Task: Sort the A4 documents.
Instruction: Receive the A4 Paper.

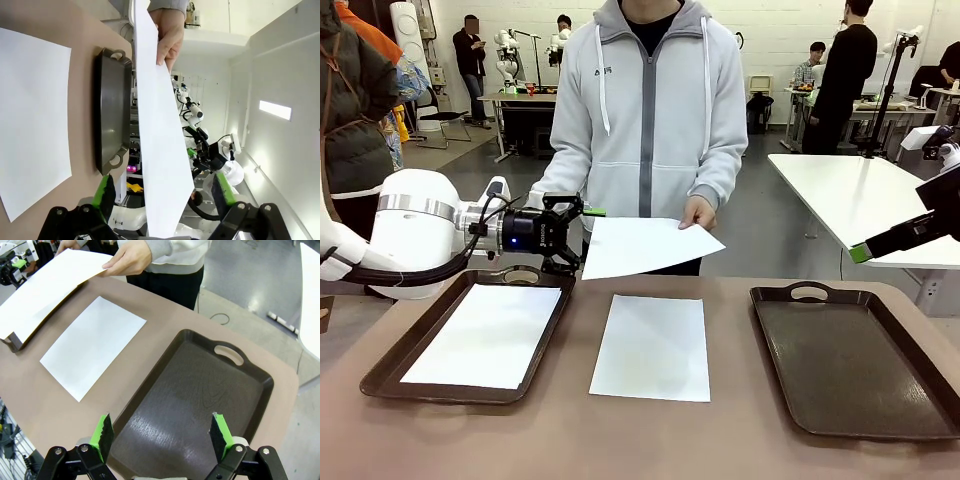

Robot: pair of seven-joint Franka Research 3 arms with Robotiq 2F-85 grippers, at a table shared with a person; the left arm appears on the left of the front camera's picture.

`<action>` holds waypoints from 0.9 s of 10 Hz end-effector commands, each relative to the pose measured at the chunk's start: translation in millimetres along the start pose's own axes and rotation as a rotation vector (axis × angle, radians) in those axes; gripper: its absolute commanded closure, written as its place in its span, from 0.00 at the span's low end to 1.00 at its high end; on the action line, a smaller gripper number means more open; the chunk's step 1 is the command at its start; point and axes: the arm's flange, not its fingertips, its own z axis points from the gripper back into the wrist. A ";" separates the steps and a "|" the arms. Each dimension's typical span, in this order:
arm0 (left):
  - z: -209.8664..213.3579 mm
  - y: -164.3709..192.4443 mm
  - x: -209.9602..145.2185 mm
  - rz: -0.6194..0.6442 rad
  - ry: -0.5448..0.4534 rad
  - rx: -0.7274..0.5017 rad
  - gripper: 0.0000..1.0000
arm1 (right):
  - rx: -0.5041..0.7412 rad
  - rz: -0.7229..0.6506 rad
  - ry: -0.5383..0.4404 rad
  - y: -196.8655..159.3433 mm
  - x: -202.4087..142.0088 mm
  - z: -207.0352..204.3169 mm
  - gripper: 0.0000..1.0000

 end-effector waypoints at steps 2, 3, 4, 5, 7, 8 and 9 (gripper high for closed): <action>-17.0 3.1 8.4 0.012 0.001 -0.023 0.00 | 0.006 -0.001 0.000 -0.4 -0.4 -1.1 0.00; -19.4 3.7 9.1 0.022 0.009 -0.032 0.00 | 0.006 -0.001 0.000 -0.4 -0.4 -1.1 0.00; -21.0 4.1 9.6 0.027 0.008 -0.037 0.00 | 0.006 -0.001 0.000 -0.4 -0.4 -1.1 0.00; -21.6 5.4 9.9 0.031 0.005 -0.037 0.00 | 0.006 -0.001 0.000 -0.4 -0.4 -1.1 0.00; -19.2 3.9 8.4 0.001 -0.014 -0.012 0.19 | 0.006 -0.001 0.000 -0.4 -0.4 -1.1 0.00; -18.5 3.6 7.9 -0.001 -0.012 -0.009 0.19 | 0.006 -0.001 0.000 -0.4 -0.4 -1.1 0.00; -18.0 3.7 7.1 0.002 -0.014 -0.006 0.37 | 0.006 -0.001 0.000 -0.4 -0.4 -1.1 0.00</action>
